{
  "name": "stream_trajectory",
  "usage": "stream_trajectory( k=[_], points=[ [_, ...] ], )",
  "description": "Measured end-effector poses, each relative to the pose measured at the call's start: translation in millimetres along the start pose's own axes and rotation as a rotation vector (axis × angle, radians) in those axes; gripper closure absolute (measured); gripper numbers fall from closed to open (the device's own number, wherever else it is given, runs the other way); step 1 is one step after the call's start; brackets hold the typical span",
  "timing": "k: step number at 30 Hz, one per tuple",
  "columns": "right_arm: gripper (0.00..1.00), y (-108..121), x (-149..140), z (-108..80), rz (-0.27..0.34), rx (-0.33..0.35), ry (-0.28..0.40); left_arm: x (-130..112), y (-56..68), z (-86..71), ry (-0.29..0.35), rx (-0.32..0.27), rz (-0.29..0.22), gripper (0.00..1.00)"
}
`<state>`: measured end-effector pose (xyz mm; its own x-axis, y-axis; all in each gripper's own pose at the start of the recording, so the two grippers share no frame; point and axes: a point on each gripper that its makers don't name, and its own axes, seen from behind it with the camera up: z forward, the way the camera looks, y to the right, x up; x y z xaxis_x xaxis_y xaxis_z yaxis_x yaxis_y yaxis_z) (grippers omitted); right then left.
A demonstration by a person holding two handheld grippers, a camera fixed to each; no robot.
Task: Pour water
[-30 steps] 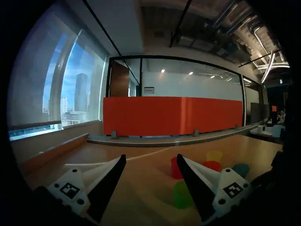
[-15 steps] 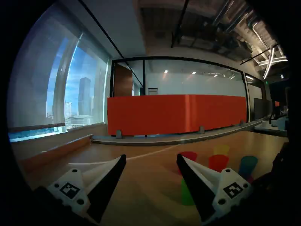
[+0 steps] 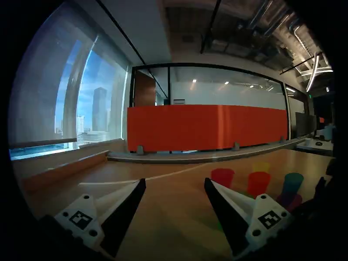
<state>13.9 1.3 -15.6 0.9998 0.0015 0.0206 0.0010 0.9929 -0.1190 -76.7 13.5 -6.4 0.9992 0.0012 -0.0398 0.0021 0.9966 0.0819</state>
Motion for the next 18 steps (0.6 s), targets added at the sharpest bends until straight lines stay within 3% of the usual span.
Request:
stream_trajectory(
  k=[9,18],
  points=[
    [0.01,-4.9,-2.4,1.6,-0.017,0.001,-0.012,-7.3,-5.2,1.6,-0.012,0.004,-0.016,0.0],
    [0.01,-7.1,1.6,4.8,0.006,0.016,-0.006,-8.1,-4.7,3.2,-0.015,0.004,-0.014,0.0]
  ],
)
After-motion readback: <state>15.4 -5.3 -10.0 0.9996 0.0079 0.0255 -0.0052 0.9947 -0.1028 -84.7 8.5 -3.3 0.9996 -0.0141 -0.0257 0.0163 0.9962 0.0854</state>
